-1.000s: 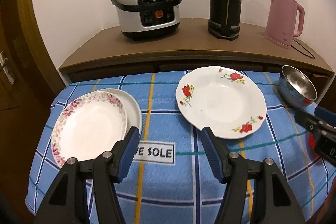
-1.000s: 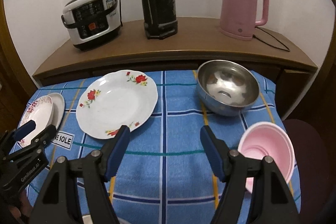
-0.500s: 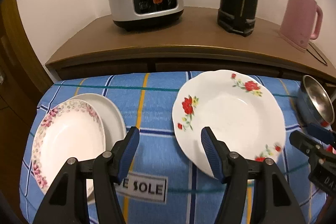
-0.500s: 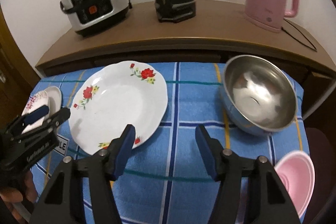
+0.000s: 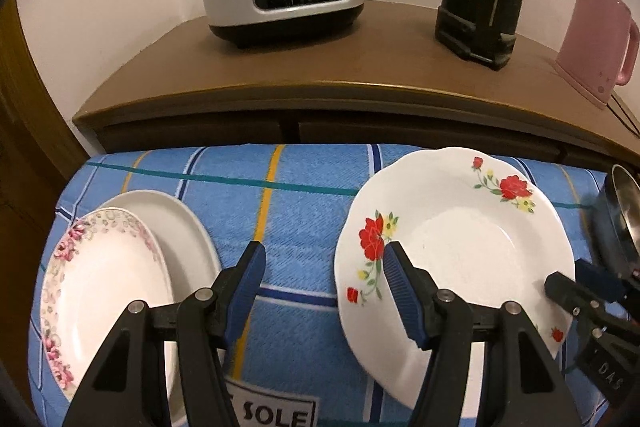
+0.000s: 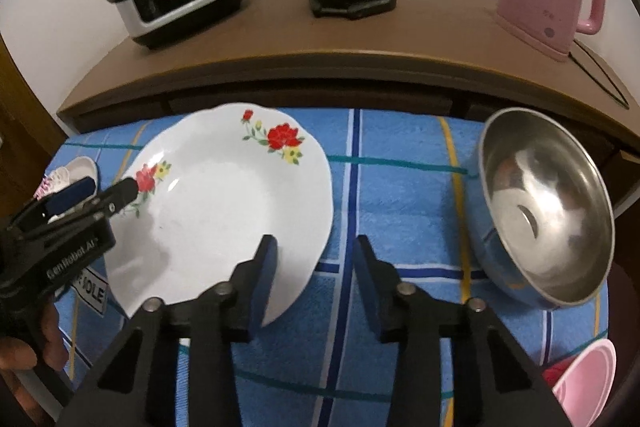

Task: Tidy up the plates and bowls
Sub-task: 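Close both grippers on the red-rose plate rim and lift it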

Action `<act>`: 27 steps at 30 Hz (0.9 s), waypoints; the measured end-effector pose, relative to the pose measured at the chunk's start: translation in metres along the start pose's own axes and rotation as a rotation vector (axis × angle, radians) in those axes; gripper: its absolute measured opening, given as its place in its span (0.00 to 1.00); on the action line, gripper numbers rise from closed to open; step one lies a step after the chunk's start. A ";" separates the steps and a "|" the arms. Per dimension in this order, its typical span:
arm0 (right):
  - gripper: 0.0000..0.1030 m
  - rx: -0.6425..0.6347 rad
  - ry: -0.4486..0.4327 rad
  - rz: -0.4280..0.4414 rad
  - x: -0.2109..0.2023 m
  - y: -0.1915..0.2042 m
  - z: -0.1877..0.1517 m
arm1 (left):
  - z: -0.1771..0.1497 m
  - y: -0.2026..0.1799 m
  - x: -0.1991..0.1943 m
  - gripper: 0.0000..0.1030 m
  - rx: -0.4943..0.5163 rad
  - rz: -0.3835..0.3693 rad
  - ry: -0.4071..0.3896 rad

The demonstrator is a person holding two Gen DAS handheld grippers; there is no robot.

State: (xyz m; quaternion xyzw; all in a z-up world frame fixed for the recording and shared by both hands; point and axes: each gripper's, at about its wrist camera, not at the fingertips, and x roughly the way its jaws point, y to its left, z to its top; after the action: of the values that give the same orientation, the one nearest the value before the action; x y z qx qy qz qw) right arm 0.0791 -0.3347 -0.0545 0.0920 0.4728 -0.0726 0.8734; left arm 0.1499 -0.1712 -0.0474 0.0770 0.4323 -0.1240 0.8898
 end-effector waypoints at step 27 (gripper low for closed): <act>0.30 0.024 -0.017 0.077 0.026 0.001 0.007 | 0.006 -0.011 0.030 0.62 0.004 -0.098 0.022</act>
State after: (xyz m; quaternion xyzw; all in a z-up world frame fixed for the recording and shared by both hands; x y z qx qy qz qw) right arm 0.0995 -0.3361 -0.0723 0.1198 0.4606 -0.0455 0.8783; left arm 0.1697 -0.1875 -0.0678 0.0590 0.4452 -0.1673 0.8777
